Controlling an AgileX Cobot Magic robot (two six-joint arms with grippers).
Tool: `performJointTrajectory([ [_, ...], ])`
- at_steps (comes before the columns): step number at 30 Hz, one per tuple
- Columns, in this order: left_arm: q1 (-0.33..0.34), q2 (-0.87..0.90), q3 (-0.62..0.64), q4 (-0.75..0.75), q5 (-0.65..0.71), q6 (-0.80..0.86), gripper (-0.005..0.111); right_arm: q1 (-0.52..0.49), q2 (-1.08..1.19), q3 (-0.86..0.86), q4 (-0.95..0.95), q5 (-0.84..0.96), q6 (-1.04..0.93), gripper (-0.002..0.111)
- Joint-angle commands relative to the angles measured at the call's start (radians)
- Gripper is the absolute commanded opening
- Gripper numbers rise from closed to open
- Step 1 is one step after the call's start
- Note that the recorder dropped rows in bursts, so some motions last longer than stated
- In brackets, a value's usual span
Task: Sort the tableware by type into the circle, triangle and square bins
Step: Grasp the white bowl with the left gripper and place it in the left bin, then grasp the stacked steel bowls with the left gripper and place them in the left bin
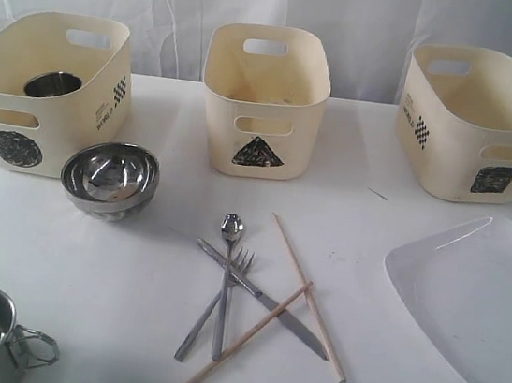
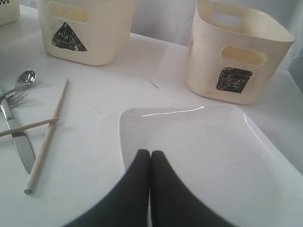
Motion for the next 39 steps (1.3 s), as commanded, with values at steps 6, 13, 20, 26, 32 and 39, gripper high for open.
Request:
performJointTrajectory([
  [6, 0.001, 0.427, -0.01, -0.098, -0.389, 0.163, 0.0, 0.001, -0.006, 0.004, -0.003, -0.004, 0.003, 0.0],
  [13, 0.001, 0.531, -0.061, -0.2, -0.241, 0.193, 0.023, 0.001, -0.006, 0.004, -0.003, -0.004, 0.003, 0.0],
  [20, 0.001, 0.443, -0.067, -0.2, -0.032, 0.214, 0.057, 0.001, -0.006, 0.004, -0.003, -0.004, 0.003, 0.0],
  [26, 0.001, 0.193, -0.06, -0.289, 0.709, -0.031, 0.058, 0.001, -0.006, 0.004, -0.003, -0.004, 0.003, 0.0],
  [32, 0.001, 0.239, 0.091, -0.519, 0.831, -0.038, 0.058, 0.001, -0.006, 0.004, -0.003, -0.004, 0.003, 0.0],
  [39, 0.0, 0.304, 0.17, -0.713, 0.596, -0.034, 0.058, 0.001, -0.006, 0.004, -0.003, -0.004, 0.003, 0.0],
])
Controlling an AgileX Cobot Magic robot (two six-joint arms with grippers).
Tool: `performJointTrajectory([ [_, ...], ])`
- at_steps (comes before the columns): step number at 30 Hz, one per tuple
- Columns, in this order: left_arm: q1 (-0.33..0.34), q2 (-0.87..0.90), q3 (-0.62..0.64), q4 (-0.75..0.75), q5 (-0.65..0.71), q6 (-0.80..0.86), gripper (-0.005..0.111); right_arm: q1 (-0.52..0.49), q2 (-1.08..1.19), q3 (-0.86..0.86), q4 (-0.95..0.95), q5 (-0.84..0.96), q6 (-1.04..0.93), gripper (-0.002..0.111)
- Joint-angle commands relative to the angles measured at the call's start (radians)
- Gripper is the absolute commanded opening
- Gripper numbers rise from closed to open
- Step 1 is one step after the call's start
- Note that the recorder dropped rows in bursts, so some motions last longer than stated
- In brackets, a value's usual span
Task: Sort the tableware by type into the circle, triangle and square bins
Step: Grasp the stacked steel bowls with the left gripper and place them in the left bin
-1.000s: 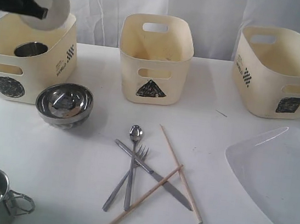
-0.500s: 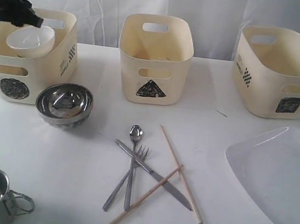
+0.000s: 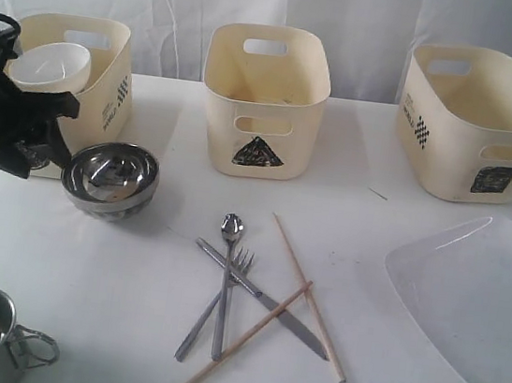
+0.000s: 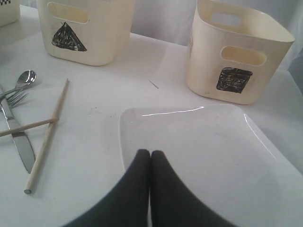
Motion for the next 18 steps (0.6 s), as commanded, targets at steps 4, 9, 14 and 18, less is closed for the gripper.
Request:
performJointTrajectory([
  [4, -0.012, 0.067, 0.018, -0.116, -0.162, -0.004, 0.058, 0.001, -0.006, 0.004, -0.003, -0.004, 0.003, 0.0],
  [9, -0.056, 0.134, 0.018, -0.124, -0.186, 0.009, 0.058, 0.001, -0.006, 0.004, -0.003, -0.004, 0.003, 0.0],
  [14, -0.098, 0.19, 0.018, -0.122, -0.188, 0.022, 0.057, 0.001, -0.006, 0.004, -0.003, -0.004, 0.003, 0.0],
  [18, -0.1, 0.199, 0.018, -0.124, -0.174, 0.022, 0.04, 0.001, -0.006, 0.004, -0.003, -0.004, 0.003, 0.0],
])
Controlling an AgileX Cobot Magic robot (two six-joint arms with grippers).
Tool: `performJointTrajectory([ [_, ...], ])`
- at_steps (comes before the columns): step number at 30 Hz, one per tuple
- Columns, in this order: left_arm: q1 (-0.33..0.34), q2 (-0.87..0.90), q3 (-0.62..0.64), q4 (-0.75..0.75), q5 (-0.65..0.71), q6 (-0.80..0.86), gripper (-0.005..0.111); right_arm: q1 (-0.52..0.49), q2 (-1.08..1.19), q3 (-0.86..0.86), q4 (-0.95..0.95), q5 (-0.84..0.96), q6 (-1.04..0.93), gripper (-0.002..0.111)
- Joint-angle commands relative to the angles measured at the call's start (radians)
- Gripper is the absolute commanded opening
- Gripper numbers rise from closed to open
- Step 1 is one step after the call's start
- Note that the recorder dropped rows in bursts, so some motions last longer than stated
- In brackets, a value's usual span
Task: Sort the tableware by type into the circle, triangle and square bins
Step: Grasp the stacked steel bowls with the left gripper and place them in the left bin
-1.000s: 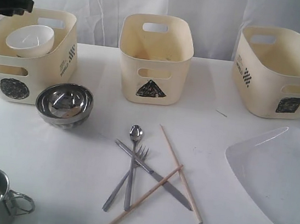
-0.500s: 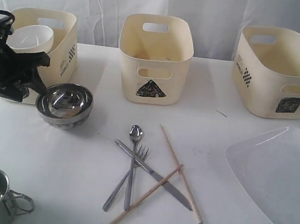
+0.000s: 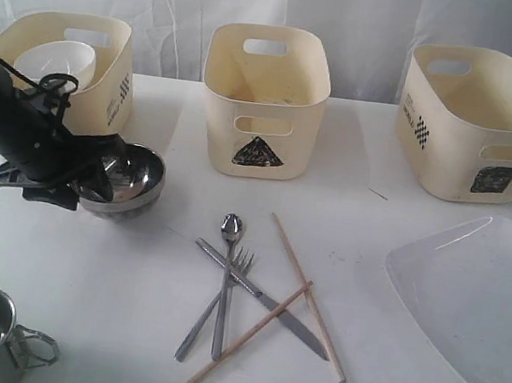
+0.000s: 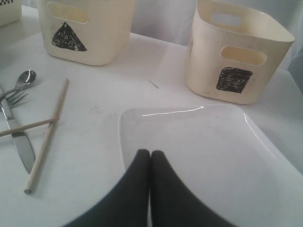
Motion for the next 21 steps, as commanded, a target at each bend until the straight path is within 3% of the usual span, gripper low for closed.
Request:
performJointTrajectory([
  [1, -0.006, 0.005, 0.009, -0.02, 0.026, 0.005, 0.031, 0.001, -0.006, 0.004, -0.003, -0.004, 0.003, 0.0],
  [4, -0.006, 0.004, 0.005, -0.02, 0.066, 0.007, 0.003, 0.001, -0.006, 0.004, -0.003, -0.004, 0.003, 0.0],
  [5, -0.006, 0.001, 0.005, -0.02, 0.084, 0.025, 0.0, 0.001, -0.006, 0.004, -0.003, -0.004, 0.003, 0.0],
  [11, -0.006, -0.079, 0.005, -0.018, 0.233, 0.126, 0.0, 0.001, -0.006, 0.004, -0.003, -0.004, 0.003, 0.0],
  [15, -0.006, -0.212, -0.009, -0.002, 0.255, 0.174, 0.0, 0.001, -0.006, 0.004, -0.003, -0.004, 0.003, 0.0],
  [18, -0.006, -0.325, -0.056, 0.072, 0.182, 0.174, 0.0, 0.001, -0.006, 0.004, -0.003, -0.004, 0.003, 0.0],
  [21, -0.006, -0.411, -0.09, 0.208, -0.055, 0.176, 0.0, 0.001, -0.006, 0.004, -0.003, -0.004, 0.003, 0.0],
])
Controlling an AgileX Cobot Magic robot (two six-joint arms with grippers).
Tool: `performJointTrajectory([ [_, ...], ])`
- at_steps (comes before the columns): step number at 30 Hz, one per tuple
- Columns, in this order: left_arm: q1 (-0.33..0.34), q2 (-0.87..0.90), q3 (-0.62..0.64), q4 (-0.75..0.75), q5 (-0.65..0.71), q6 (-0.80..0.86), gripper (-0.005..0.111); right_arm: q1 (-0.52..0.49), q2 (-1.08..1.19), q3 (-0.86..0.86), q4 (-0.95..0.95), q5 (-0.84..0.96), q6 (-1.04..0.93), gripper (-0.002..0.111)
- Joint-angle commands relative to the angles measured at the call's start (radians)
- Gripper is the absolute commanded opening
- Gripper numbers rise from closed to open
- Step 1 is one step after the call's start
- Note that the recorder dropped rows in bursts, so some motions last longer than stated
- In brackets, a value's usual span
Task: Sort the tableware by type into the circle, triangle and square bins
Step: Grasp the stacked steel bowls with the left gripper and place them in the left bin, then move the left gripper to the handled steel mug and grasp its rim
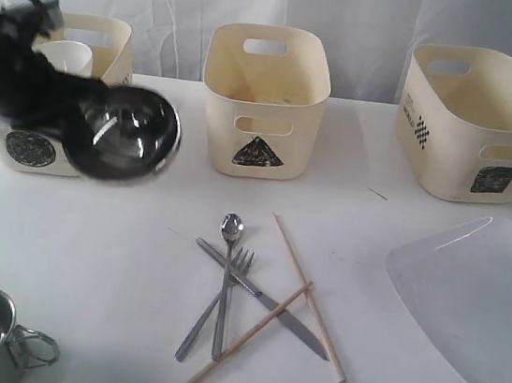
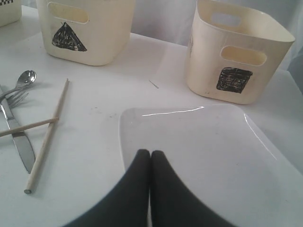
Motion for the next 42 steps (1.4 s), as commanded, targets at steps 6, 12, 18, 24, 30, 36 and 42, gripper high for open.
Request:
performJointTrajectory([
  [6, 0.021, -0.102, -0.044, 0.379, -0.837, 0.044, 0.0, 0.001, -0.006, 0.004, -0.003, -0.004, 0.003, 0.0],
  [12, 0.102, 0.086, -0.044, 0.29, -1.033, 0.27, 0.0, 0.001, -0.006, 0.004, -0.003, -0.004, 0.003, 0.0],
  [18, 0.155, 0.252, -0.052, 0.265, -1.038, 0.275, 0.007, 0.001, -0.006, 0.004, -0.003, -0.004, 0.003, 0.0],
  [24, 0.155, 0.275, -0.052, 0.265, -0.929, 0.243, 0.048, 0.001, -0.006, 0.004, -0.003, -0.004, 0.003, 0.0],
  [30, 0.155, 0.193, -0.052, 0.265, -0.936, 0.226, 0.066, 0.001, -0.006, 0.004, -0.003, -0.004, 0.003, 0.0],
  [36, 0.155, -0.016, -0.052, 0.265, -0.793, 0.224, 0.066, 0.001, -0.006, 0.004, -0.003, -0.004, 0.003, 0.0],
  [42, 0.155, -0.183, -0.052, 0.25, -0.048, 0.11, 0.059, 0.001, -0.006, 0.004, -0.003, -0.004, 0.003, 0.0],
])
